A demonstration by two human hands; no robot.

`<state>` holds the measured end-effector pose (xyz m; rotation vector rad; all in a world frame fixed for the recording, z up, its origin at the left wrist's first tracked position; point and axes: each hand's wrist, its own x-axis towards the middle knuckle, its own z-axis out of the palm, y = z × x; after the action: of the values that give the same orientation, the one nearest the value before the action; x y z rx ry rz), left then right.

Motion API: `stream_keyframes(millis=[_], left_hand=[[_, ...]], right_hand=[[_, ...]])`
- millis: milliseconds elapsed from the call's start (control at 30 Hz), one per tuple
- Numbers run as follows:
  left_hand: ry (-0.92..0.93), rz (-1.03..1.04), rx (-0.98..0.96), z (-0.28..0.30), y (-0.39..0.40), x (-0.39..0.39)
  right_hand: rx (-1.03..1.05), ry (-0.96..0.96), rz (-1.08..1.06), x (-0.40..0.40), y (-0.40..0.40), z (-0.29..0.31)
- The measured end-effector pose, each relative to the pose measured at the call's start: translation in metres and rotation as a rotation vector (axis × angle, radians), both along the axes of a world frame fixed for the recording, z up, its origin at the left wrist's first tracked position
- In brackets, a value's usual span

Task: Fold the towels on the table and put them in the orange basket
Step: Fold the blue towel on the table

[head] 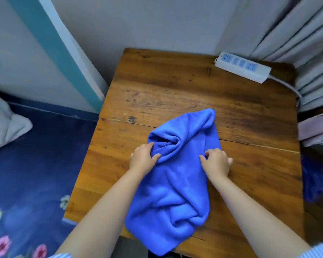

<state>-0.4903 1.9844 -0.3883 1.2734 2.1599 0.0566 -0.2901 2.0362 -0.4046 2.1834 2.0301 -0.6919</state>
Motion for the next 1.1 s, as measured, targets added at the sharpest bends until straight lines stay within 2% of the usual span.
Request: stream_keyframes(millis=[67, 133, 300, 367, 400, 467, 600, 667, 733, 867, 1000, 1100], left_hand=[[0.055, -0.035, -0.019, 0.003, 0.000, 0.005], [0.016, 0.012, 0.057, 0.012, -0.001, 0.008], [-0.137, 0.385, 0.428, 0.051, -0.017, -0.010], [-0.175, 0.427, 0.523, 0.066, -0.029, -0.020], [-0.212, 0.417, 0.520, 0.069, -0.033, -0.022], [-0.248, 0.356, 0.351, 0.068, -0.048, -0.019], [-0.182, 0.084, -0.173, 0.039, -0.085, -0.005], [-0.197, 0.048, -0.297, 0.030, -0.098, 0.002], [-0.173, 0.108, -0.292, 0.026, -0.100, 0.005], [-0.033, 0.216, -0.116, 0.027, -0.089, 0.003], [0.157, 0.065, 0.040, 0.029, -0.075, 0.010], [0.190, 0.023, 0.013, 0.025, -0.064, 0.018]], right_hand=[[0.001, 0.034, -0.038, -0.002, -0.001, 0.001], [0.034, 0.098, -0.092, 0.002, -0.003, 0.008], [0.194, 0.214, -0.207, 0.038, -0.003, 0.046], [0.246, 0.223, -0.209, 0.051, -0.008, 0.061], [0.246, 0.224, -0.197, 0.056, -0.011, 0.066], [0.152, 0.187, -0.182, 0.063, -0.024, 0.070], [-0.255, -0.126, -0.105, 0.070, -0.052, 0.059], [-0.395, -0.242, -0.085, 0.072, -0.065, 0.051], [-0.423, -0.279, -0.085, 0.073, -0.069, 0.044], [-0.251, -0.165, -0.076, 0.069, -0.058, 0.036], [-0.140, -0.037, -0.168, 0.060, -0.044, 0.030], [-0.100, -0.028, -0.192, 0.055, -0.036, 0.025]])
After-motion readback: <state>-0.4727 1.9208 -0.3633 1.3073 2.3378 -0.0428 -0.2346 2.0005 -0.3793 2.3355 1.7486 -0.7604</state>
